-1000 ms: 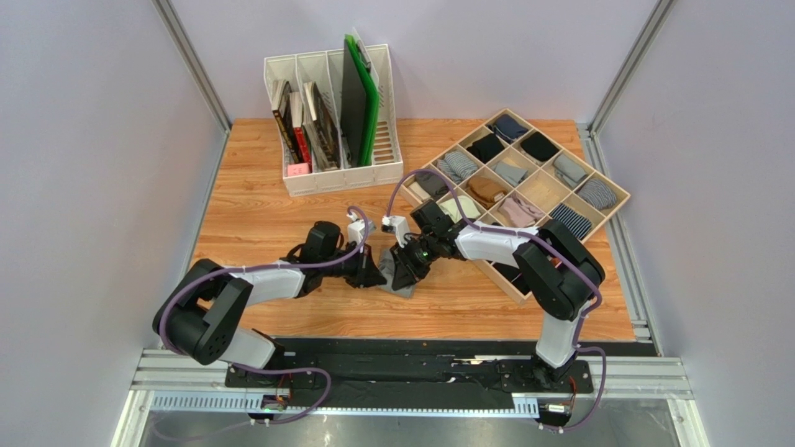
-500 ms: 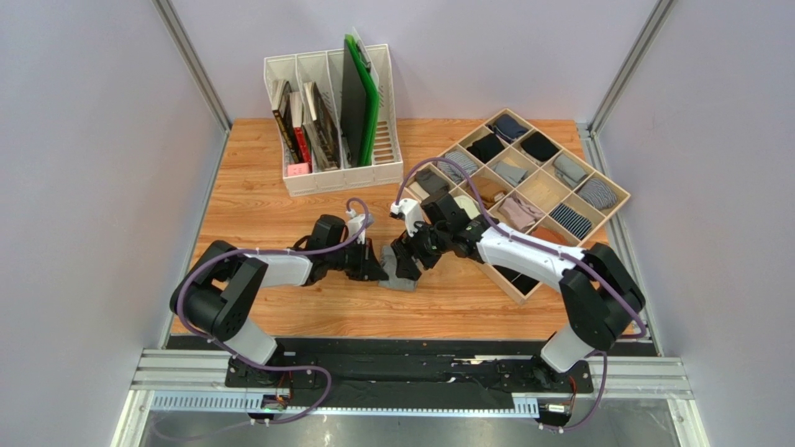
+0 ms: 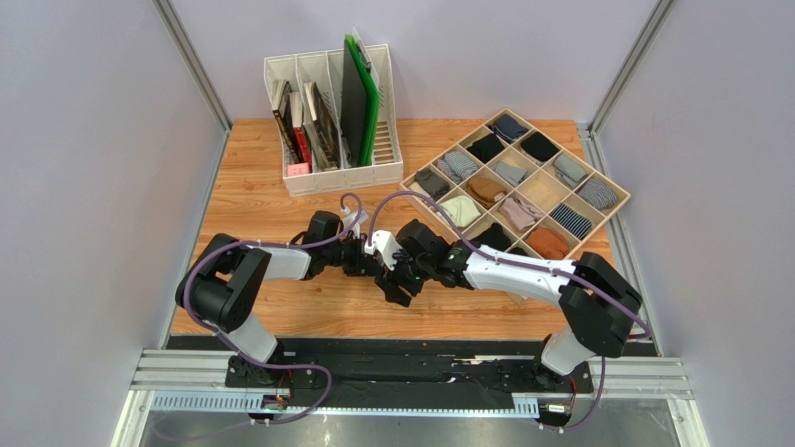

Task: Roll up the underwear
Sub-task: Roll the underwear to the center of the board.

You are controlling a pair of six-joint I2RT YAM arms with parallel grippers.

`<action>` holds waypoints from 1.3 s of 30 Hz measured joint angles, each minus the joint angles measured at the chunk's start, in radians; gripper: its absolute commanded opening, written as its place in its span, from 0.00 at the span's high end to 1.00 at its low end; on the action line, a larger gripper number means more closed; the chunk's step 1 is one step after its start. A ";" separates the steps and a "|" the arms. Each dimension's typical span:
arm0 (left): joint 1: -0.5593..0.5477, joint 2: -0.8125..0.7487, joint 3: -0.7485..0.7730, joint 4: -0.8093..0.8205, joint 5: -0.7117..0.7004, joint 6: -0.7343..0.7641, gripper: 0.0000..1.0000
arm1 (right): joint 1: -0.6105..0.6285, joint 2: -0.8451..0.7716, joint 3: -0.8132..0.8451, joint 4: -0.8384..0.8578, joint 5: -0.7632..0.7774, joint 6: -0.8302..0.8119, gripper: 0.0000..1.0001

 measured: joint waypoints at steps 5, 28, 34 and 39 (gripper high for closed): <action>0.014 0.011 0.001 0.002 0.026 -0.005 1.00 | 0.000 0.067 0.000 0.007 0.034 -0.020 0.34; 0.044 0.059 0.026 0.011 0.105 0.001 1.00 | 0.001 0.174 -0.006 0.166 0.262 -0.103 0.58; 0.051 0.060 0.027 0.018 0.106 0.005 1.00 | 0.005 0.197 -0.006 0.220 0.296 -0.114 1.00; 0.056 0.057 0.029 0.024 0.105 0.014 0.60 | 0.006 0.200 -0.006 0.230 0.293 -0.121 1.00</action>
